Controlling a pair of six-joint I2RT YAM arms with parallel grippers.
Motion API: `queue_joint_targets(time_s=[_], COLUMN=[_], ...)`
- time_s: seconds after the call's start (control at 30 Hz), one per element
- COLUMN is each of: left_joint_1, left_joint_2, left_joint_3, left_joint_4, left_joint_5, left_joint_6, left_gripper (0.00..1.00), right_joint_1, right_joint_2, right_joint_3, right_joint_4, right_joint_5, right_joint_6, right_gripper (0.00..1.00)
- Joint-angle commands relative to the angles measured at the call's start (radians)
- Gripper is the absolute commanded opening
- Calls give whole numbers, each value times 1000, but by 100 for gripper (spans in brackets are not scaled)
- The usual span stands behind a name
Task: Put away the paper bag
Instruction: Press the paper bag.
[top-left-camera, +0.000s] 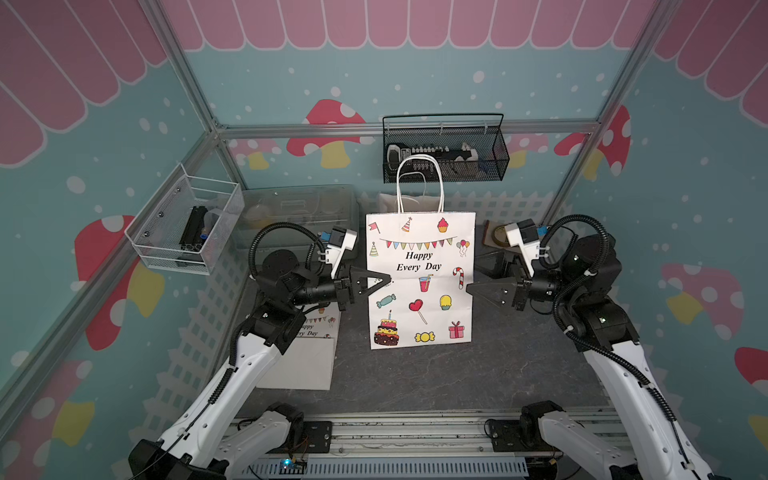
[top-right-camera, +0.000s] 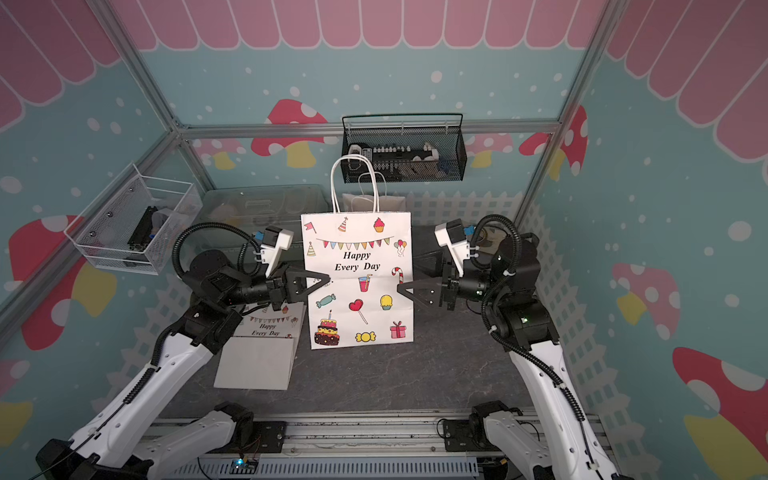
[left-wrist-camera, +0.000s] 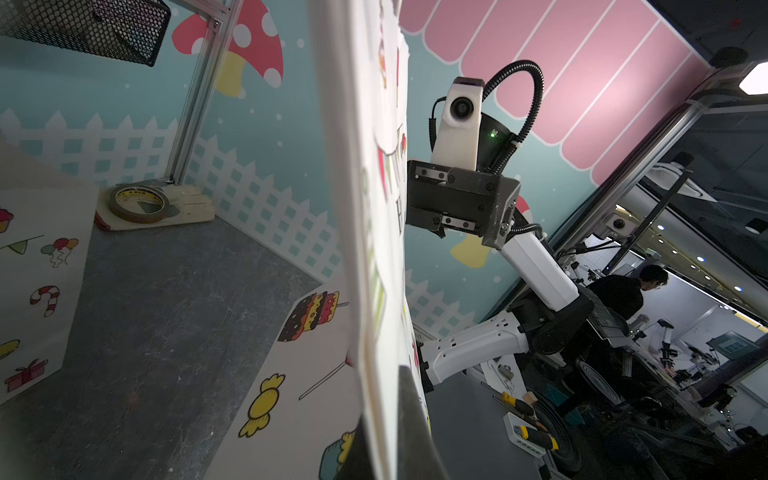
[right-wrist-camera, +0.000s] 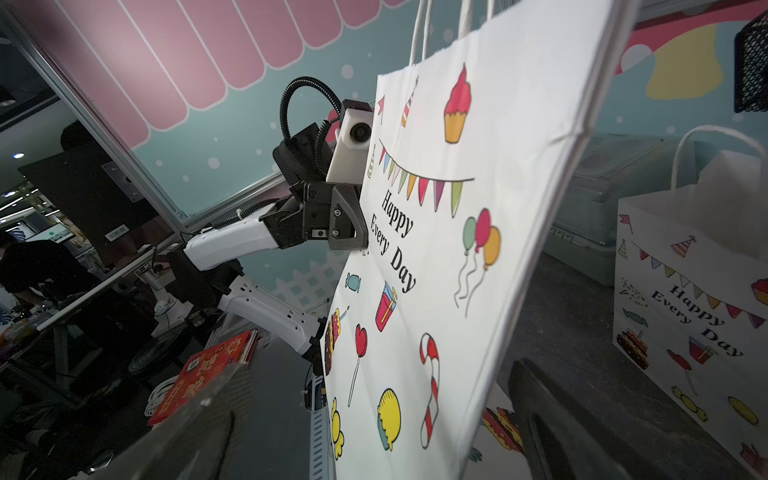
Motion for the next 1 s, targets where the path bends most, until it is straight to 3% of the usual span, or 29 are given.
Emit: queue_joint_targets(time_s=[0.0,0.2,0.4,0.97], left_joint_1=[13,13,13,13], left_joint_2=[1,-11,-2,-6], left_joint_3=[-20,-29,-34,-35], left_joint_4=[117,210,249,250], left_joint_5=[34,49,50,51], left_joint_6=[-76,-149,-177,-180], left_gripper=[0,0,0,0], right_joint_1=[2,12,90,96], right_joint_2=[28,67,113,101], right_joint_3=[34,-26,9,12], right_joint_4=[-1,188,120,150], right_joint_5=[-10,-30,8,14], right_joint_6=[-46,80,3,29], right_gripper=[99,99,98,86])
